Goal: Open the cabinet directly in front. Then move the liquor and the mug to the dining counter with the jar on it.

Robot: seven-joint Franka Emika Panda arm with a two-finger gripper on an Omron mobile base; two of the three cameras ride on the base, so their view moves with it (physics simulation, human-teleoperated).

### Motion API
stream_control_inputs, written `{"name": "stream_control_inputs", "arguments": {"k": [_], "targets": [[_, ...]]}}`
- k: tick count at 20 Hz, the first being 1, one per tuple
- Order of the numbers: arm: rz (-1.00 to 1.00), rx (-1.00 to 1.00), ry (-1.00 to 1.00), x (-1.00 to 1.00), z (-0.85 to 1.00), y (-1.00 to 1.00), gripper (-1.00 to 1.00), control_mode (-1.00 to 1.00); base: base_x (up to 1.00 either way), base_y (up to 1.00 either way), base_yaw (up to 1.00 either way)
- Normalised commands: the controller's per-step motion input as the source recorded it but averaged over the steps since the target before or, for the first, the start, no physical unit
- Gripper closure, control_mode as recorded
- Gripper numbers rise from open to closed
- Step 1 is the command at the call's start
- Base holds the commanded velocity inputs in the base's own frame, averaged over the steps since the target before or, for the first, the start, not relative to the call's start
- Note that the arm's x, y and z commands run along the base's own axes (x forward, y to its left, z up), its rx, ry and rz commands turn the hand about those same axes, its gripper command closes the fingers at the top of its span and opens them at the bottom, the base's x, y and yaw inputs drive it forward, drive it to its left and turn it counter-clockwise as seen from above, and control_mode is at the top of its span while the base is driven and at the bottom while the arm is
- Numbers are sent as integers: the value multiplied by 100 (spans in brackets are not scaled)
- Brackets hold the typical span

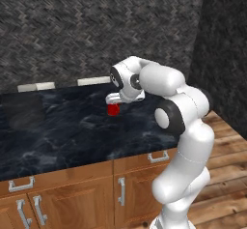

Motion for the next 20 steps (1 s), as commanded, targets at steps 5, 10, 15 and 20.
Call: {"name": "stream_control_inputs", "arguments": {"k": [5, 10, 15, 20], "targets": [[0, 0, 0, 0, 0, 0, -100, -100, 0, 0, 0], [0, 0, 0, 0, 0, 0, -100, -100, 0, 0, 0], [0, 0, 0, 0, 0, 0, -100, -100, 0, 0, 0], [-4, 6, 8, 16, 35, -11, -100, -100, 0, 0, 0]]}}
